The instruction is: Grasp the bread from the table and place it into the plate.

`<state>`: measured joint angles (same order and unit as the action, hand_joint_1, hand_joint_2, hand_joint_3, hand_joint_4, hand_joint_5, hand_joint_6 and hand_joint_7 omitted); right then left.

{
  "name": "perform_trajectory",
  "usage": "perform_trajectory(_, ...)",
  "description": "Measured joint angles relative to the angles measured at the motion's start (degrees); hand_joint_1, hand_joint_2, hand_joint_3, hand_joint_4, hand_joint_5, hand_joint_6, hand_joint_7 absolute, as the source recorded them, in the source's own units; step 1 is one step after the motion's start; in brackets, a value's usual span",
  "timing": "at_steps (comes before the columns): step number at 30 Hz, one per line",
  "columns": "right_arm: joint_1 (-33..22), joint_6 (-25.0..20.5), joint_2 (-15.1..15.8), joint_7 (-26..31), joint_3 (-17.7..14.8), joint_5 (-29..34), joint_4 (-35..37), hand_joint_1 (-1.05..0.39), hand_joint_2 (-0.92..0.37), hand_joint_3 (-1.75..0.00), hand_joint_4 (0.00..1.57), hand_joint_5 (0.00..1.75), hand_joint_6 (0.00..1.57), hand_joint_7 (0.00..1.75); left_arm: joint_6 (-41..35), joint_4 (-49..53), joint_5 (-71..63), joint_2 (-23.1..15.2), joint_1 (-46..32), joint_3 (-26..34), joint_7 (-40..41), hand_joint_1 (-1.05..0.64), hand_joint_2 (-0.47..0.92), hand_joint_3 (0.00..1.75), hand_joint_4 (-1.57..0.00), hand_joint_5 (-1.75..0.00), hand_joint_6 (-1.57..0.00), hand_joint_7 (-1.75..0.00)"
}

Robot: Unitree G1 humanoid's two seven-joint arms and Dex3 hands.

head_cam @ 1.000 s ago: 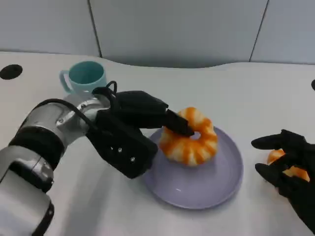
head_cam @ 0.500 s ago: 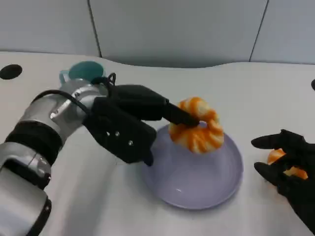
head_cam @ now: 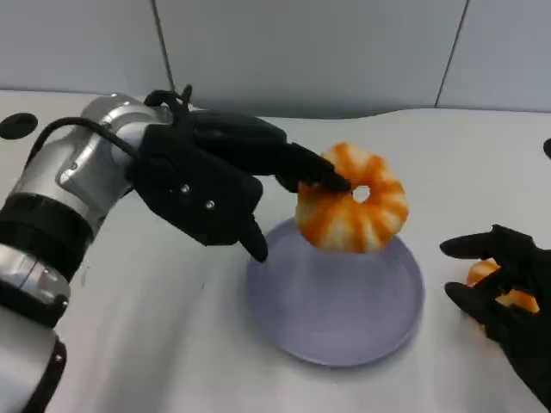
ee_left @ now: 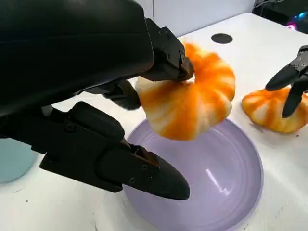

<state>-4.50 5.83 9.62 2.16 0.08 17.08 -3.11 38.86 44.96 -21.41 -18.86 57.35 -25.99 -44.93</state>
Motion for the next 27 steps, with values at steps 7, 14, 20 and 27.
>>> perform_trajectory(7, 0.01, -0.33, 0.00, -0.13, -0.01, -0.05, -0.14, -0.27, -0.92, -0.24, 0.68, 1.12, 0.72, 0.58, -2.49, -4.86, 3.07, -1.30, -1.82, 0.93, -3.16, -0.78, 0.92, 0.00, -0.08, -1.52, -0.68, -0.15)
perform_trajectory(14, 0.01, 0.41, 0.00, -0.11, -0.01, -0.24, -0.13, -0.28, -0.92, -0.25, 0.68, 1.11, 0.72, 0.58, -3.95, -7.62, 3.44, -1.94, -2.62, 0.97, -3.75, -0.77, 0.92, 0.03, -0.08, -1.61, -0.27, -1.21)
perform_trajectory(20, -0.01, 0.44, 0.00, -0.11, -0.01, -0.24, -0.14, -0.27, -0.92, -0.25, 0.68, 1.11, 0.72, 0.57, -4.16, -8.24, 3.55, -2.32, -3.33, 1.09, -3.76, -0.77, 0.92, 0.07, -0.10, -1.55, -0.22, -1.19)
perform_trajectory(27, 0.03, 0.73, 0.01, -0.12, -0.08, -0.84, 0.03, -0.29, -0.92, -0.26, 0.69, 1.11, 0.72, 0.57, -1.50, -8.95, 7.51, -3.93, -6.85, 4.96, -2.66, -0.73, 0.92, 0.13, -0.11, -1.36, -0.26, -0.86)
